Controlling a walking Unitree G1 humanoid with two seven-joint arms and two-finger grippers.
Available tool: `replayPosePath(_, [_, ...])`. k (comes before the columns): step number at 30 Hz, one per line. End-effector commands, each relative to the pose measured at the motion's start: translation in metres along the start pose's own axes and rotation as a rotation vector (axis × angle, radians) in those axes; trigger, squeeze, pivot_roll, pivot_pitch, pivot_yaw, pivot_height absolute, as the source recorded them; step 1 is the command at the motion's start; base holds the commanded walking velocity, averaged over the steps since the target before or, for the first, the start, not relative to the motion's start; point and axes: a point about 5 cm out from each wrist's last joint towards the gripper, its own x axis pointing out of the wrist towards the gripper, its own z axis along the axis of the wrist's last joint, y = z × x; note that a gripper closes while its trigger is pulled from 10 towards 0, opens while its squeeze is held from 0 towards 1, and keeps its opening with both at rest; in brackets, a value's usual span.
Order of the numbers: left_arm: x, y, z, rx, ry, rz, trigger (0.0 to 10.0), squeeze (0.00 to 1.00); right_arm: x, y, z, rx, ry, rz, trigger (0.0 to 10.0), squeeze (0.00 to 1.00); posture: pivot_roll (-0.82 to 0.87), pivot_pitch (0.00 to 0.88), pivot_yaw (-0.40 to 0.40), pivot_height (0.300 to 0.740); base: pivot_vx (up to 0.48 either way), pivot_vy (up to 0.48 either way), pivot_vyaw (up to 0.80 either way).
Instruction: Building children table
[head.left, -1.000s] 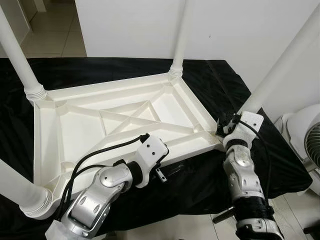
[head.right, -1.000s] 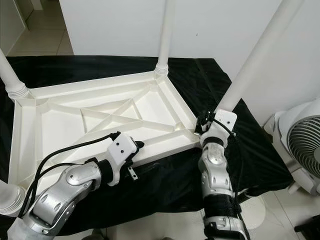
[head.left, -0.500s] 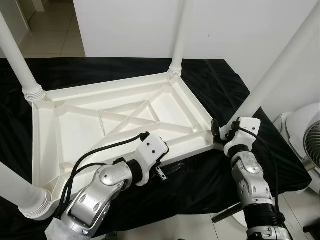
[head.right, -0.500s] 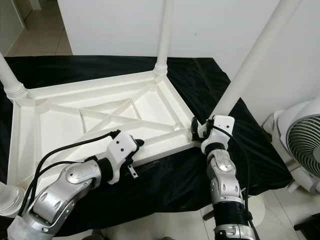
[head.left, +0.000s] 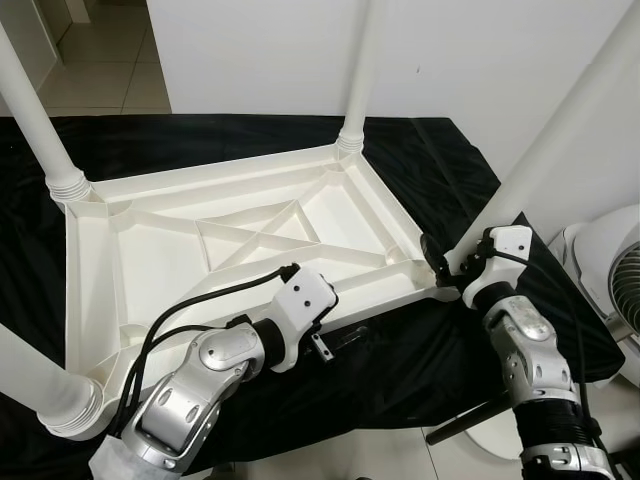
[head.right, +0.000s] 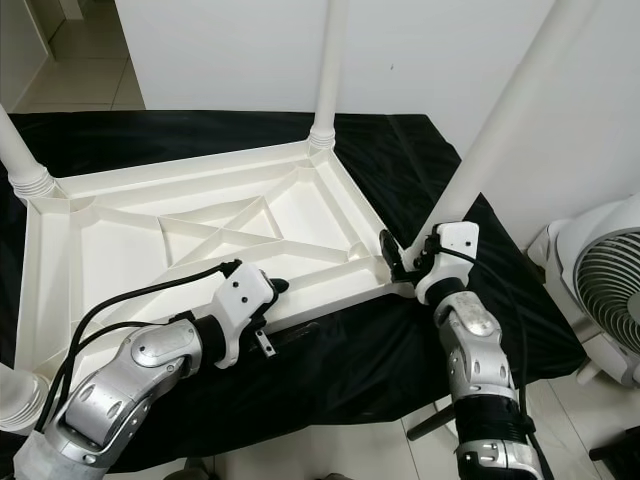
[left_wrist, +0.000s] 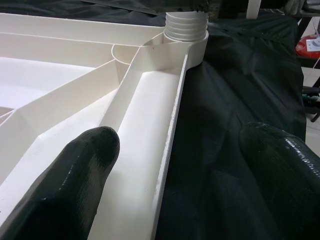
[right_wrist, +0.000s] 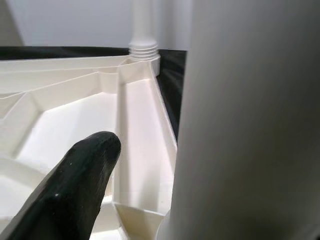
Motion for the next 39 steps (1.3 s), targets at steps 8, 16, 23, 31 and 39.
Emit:
replayPosePath(8, [-0.001, -0.002, -0.003, -0.007, 0.020, -0.021, 10.0, 0.00, -0.001, -0.005, 0.002, -0.039, 0.019, 0.139, 10.0, 0.00, 0.13, 0.063, -0.038, 0.740, 0.000, 0.000, 0.00])
replayPosePath(16, [-0.002, -0.002, -0.003, -0.006, 0.022, -0.022, 10.0, 0.00, -0.002, -0.006, 0.002, -0.088, 0.025, 0.188, 0.8, 0.00, 0.13, 0.064, -0.038, 0.740, 0.000, 0.000, 0.00])
replayPosePath(23, [-0.002, -0.002, -0.002, -0.006, 0.021, -0.022, 10.0, 0.00, -0.005, -0.007, -0.001, -0.070, 0.025, 0.177, 0.0, 0.00, 0.13, 0.067, -0.037, 0.740, 0.000, 0.000, 0.00])
replayPosePath(31, [-0.002, -0.003, -0.002, -0.007, 0.023, -0.028, 10.0, 0.00, -0.010, -0.004, -0.005, -0.036, 0.021, 0.160, 0.0, 0.00, 0.12, 0.072, -0.036, 0.740, 0.000, 0.000, 0.00])
replayPosePath(39, [0.001, -0.005, -0.001, -0.009, 0.020, -0.037, 10.0, 0.00, -0.008, 0.006, -0.008, 0.012, 0.001, 0.080, 10.0, 0.00, 0.12, 0.082, -0.039, 0.740, 0.000, 0.000, 0.00])
